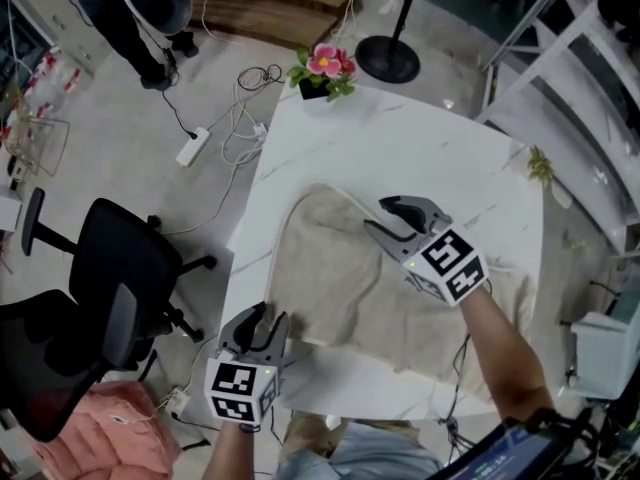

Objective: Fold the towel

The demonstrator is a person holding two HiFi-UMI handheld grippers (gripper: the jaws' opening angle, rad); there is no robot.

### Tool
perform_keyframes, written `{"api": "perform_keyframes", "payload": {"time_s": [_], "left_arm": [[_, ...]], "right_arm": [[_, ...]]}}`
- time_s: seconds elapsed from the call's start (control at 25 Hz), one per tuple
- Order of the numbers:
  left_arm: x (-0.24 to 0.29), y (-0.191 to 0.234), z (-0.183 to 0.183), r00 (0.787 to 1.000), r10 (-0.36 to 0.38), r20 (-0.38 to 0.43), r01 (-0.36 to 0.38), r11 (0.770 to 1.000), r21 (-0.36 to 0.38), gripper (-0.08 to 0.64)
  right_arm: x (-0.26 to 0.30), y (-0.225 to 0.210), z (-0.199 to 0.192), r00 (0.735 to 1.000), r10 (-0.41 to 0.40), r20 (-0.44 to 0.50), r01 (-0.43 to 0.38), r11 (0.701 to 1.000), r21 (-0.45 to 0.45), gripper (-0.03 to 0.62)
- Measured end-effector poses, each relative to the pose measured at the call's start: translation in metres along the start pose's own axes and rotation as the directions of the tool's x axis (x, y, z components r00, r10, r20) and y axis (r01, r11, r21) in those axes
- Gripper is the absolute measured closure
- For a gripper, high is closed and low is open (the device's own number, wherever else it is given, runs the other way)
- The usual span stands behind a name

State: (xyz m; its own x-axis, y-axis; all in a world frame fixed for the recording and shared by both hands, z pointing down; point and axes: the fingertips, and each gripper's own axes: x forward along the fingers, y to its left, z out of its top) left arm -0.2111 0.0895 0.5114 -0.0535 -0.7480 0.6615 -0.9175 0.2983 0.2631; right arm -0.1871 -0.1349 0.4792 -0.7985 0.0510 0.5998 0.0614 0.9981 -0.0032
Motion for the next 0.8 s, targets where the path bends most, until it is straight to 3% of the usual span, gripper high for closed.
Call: {"api": "perform_keyframes", "payload": {"time_s": [0.2, 0.32, 0.44, 0.64, 0.8], "left_arm": [[0.004, 0.007, -0.007, 0.998, 0.030, -0.051, -0.029, 0.999, 0.024, 0.411], [0.007, 0.010, -0.009, 0.995, 0.046, -0.083, -0.040, 0.996, 0.078, 0.417], [0.012, 0.022, -0.003, 0.993, 0.078, -0.086, -0.067, 0.989, 0.129, 0.426], [0.019, 0.049, 0.012, 0.991, 0.114, -0.073, -0.102, 0.984, 0.145, 0.440], [0.025, 0.070, 0.027, 0.988, 0.138, -0.063, -0.126, 0.977, 0.170, 0.433]], "right_arm": [[0.031, -0.006, -0.019, 0.995, 0.001, -0.103, -0.010, 0.996, -0.093, 0.428], [0.046, -0.010, -0.027, 0.987, -0.009, -0.158, -0.015, 0.988, -0.151, 0.428], [0.056, -0.022, -0.021, 0.987, -0.016, -0.163, -0.010, 0.987, -0.160, 0.422], [0.071, -0.057, -0.007, 0.983, -0.096, -0.158, 0.063, 0.978, -0.200, 0.422], [0.083, -0.079, 0.005, 0.983, -0.114, -0.144, 0.082, 0.974, -0.212, 0.411]]}}
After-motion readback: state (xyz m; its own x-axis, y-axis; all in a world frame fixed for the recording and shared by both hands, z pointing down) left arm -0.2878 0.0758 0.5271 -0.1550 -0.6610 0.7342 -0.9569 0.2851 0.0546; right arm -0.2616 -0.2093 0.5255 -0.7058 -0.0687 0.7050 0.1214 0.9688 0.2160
